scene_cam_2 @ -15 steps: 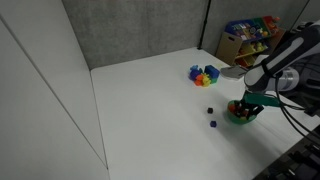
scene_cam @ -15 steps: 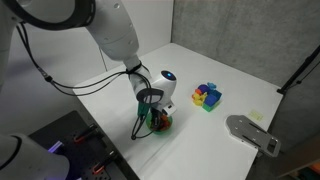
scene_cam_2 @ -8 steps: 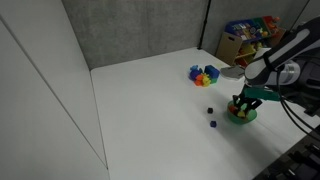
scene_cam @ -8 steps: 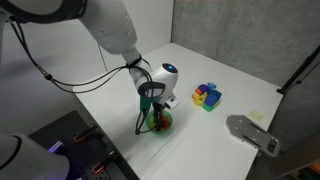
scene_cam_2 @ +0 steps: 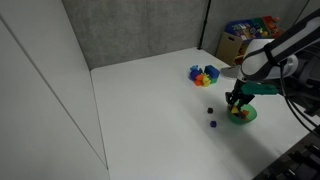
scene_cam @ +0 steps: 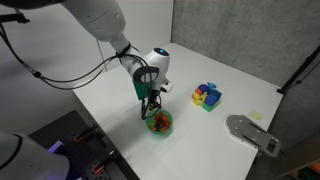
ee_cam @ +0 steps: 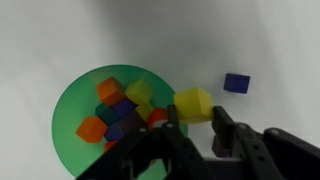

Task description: Remove a yellow block in the green bowl and place it on the worktop

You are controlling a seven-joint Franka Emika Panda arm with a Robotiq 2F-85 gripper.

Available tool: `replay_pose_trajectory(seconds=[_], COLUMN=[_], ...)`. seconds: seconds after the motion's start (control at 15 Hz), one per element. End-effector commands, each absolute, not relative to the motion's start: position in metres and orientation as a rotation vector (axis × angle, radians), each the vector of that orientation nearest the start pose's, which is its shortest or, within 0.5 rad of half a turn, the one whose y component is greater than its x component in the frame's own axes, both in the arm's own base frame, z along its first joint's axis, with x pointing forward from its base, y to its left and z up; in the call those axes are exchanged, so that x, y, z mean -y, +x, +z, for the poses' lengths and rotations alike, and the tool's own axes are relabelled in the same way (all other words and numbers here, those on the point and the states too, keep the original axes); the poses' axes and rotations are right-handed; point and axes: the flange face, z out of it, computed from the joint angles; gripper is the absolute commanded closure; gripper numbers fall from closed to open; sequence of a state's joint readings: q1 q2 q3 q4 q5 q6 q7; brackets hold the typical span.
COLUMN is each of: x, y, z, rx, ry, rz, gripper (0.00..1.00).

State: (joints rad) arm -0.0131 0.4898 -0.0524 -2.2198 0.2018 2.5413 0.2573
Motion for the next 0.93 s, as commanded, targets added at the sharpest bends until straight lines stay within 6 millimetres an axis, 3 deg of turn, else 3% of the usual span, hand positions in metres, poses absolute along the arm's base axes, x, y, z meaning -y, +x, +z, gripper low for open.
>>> replay_pose_trajectory(seconds=[0.0, 0.33, 0.87], x=[0.005, -0.036, -0.061], y=[0.524, 0.533, 0.55], z=[0.144, 0.129, 0.097], rx=[-0.544, -0.326, -0.111], ry=[-3.04, -3.173, -3.335], rz=[0.306, 0.371, 0.374], gripper=[0.85, 0.85, 0.85])
